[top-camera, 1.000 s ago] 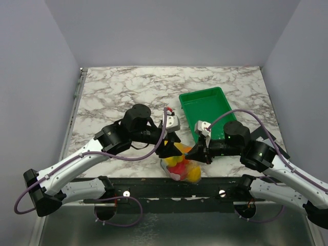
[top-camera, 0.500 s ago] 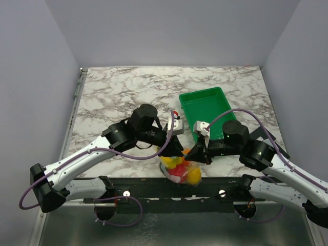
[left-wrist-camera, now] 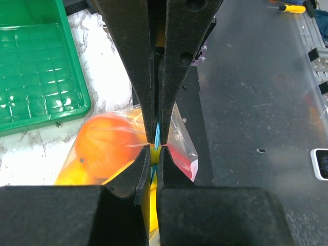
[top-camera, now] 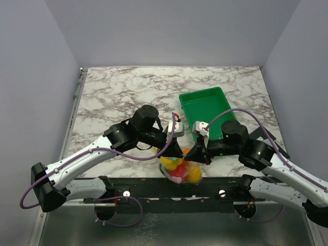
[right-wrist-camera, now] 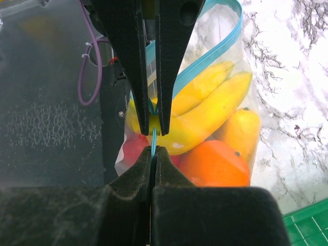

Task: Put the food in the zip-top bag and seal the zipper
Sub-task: Zip the zipper food storage bag at the center of the board.

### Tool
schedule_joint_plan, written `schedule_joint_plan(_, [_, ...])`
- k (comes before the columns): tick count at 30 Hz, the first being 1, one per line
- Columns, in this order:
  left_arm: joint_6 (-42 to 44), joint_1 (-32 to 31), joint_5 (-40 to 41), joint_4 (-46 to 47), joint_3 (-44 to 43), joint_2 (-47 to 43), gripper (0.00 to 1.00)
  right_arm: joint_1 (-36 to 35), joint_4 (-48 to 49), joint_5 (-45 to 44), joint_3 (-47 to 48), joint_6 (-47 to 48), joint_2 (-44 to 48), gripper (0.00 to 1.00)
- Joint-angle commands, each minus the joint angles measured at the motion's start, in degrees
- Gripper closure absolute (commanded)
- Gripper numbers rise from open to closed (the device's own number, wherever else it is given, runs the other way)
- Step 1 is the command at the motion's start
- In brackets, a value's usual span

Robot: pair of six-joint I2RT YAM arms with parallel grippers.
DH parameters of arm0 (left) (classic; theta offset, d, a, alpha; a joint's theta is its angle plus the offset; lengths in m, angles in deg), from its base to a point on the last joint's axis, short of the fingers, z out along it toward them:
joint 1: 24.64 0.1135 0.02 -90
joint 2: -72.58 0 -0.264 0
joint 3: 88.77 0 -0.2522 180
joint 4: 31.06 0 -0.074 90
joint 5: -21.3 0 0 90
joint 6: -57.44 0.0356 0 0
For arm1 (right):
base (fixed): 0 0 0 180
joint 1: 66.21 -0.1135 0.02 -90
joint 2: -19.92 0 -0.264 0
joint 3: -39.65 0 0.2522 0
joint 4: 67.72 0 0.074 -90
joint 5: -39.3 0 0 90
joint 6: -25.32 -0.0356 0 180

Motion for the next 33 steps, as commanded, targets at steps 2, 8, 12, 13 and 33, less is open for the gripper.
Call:
schedule_joint_plan(2, [1.05, 0.08, -1.62, -0.76, 0.02, 0.16, 1.00, -0.38, 1.19, 0.20, 1.52, -0.13, 0.03, 0.99])
schedule_joint_plan(8, [1.11, 0.03, 1.71, -1.06, 0.17, -1.68, 1.00, -0.38, 0.45, -1.95, 0.72, 0.45, 2.90, 0.99])
schedule_joint_plan(12, [1.08, 0.08, 5.23, -1.33, 0.32, -3.76, 1.00, -0.38, -0.86, -4.28, 0.24, 0.63, 5.77, 0.99])
schedule_joint_plan(13, [1.03, 0.08, 5.86, -1.41, 0.39, -4.31, 1.00, -0.38, -1.29, -4.64, 0.18, 0.66, 6.33, 0.99])
schedule_joint_plan(33, [0.37, 0.08, 16.20, -6.49, 0.67, -11.89, 1.00, -0.38, -4.71, -12.96, -0.09, 0.18, 9.31, 0.99])
